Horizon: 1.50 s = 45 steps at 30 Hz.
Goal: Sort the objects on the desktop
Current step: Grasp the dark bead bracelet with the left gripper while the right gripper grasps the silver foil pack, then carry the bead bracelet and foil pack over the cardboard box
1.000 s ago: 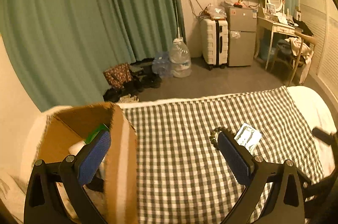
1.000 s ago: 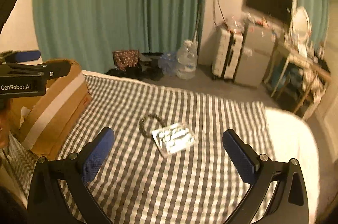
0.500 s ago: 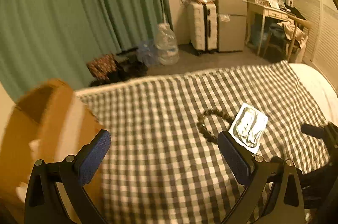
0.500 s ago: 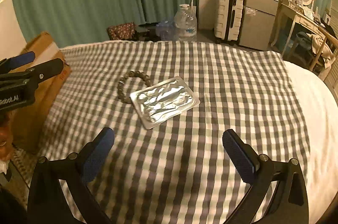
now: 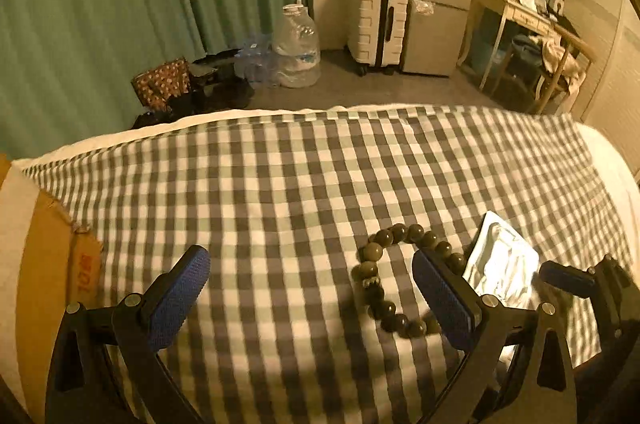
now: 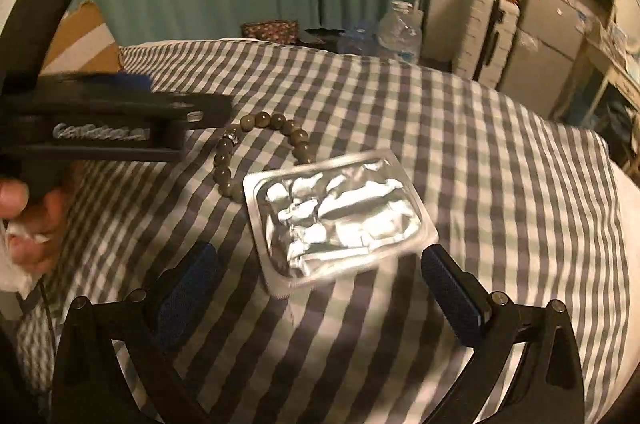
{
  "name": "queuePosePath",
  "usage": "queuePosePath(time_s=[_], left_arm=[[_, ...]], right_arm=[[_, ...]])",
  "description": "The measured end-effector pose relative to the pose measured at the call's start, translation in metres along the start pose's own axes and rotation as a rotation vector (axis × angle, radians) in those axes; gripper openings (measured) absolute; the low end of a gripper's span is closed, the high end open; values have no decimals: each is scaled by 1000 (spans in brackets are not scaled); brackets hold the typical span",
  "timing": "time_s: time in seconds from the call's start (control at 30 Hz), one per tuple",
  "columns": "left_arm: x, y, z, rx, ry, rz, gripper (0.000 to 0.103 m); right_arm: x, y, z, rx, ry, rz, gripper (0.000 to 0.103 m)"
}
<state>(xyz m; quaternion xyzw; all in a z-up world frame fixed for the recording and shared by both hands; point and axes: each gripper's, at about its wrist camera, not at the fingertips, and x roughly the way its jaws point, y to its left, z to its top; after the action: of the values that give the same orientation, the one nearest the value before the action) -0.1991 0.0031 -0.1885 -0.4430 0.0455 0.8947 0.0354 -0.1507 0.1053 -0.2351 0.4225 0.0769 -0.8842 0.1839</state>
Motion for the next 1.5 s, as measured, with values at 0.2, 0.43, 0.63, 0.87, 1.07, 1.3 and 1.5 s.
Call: queuePosePath(time_s=[0.2, 0.43, 0.63, 0.87, 1.07, 1.3, 1.5], left_arm=[[28, -4, -9, 30, 80, 11, 103], [29, -9, -12, 37, 66, -12, 96], [23, -26, -11, 110, 45, -86, 41], [20, -30, -9, 122, 57, -134, 12], [12, -24, -6, 97, 56, -154, 12], [-12, -25, 1, 96, 9, -153, 12], [-40, -25, 7, 100, -42, -150, 12]], right_arm=[[13, -6, 0, -23, -9, 1, 103], [15, -26, 6, 30, -22, -16, 95], [9, -39, 12, 68, -40, -25, 94], [-3, -56, 11, 138, -41, -28, 93], [-14, -66, 10, 177, -54, -34, 92], [-36, -68, 15, 175, -93, -45, 92], [-60, -64, 19, 172, -132, -53, 92]])
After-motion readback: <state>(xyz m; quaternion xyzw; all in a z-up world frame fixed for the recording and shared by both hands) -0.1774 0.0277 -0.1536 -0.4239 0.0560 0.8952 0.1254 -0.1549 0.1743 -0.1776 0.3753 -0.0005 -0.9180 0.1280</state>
